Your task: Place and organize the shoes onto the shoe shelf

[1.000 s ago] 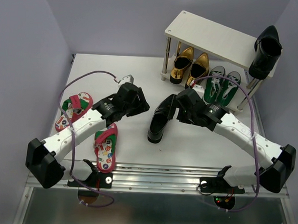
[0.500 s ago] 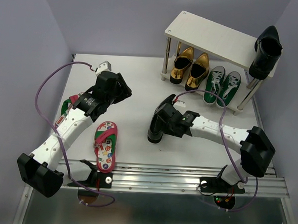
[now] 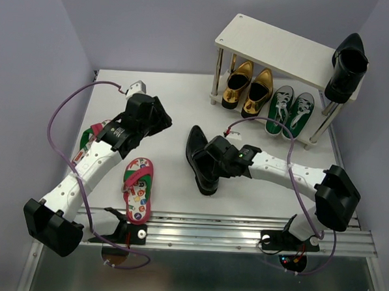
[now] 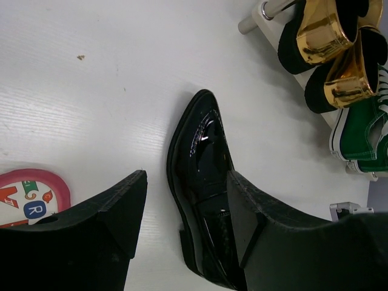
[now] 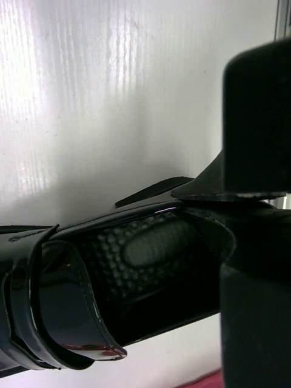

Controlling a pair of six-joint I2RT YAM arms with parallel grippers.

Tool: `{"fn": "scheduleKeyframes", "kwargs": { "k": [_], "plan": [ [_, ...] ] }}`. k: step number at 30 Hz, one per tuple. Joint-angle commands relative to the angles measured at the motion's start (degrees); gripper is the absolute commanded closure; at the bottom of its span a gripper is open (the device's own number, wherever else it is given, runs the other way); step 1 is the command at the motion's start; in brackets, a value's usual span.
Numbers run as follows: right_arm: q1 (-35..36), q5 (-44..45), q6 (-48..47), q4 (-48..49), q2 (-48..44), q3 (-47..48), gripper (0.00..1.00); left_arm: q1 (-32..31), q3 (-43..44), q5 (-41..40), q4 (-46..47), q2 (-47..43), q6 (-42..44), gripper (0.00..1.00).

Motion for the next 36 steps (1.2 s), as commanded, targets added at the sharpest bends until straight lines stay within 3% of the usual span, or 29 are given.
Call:
{"fn": "scheduleKeyframes", "kwargs": {
  "k": [1, 8, 15, 22, 30, 36],
  "plan": [
    [0.82, 0.94, -9.34, -3.44, -4.77, 6.89, 0.99, 0.7, 0.65, -0.13, 1.61, -0.49, 1.72, 0.35],
    [1.43, 2.25, -20.26, -13.01, -9.69, 19.63, 0.99, 2.89, 3.19, -1.01, 0.9, -1.19, 3.4, 0.35],
    [1.43, 6.2, -26.07, -16.9, -8.38, 36.15, 0.99, 5.44, 4.16, -0.49, 0.38, -1.64, 4.45, 0.35],
    [1.43, 17.35, -29.41, -17.25, -3.65, 52.68, 0.99, 6.76, 4.08, -0.22, -0.15, -2.07, 4.89, 0.35],
    [-7.33, 23.7, -32.4, -16.99, 3.48, 70.86, 0.99, 7.82, 4.25, -0.13, -0.68, -3.3, 5.15, 0.35],
    [-15.43, 27.39, -30.83, -16.63, 3.93, 74.93, 0.99, 8.43, 3.72, 0.13, -1.38, -3.57, 5.51, 0.35]
  ]
}}
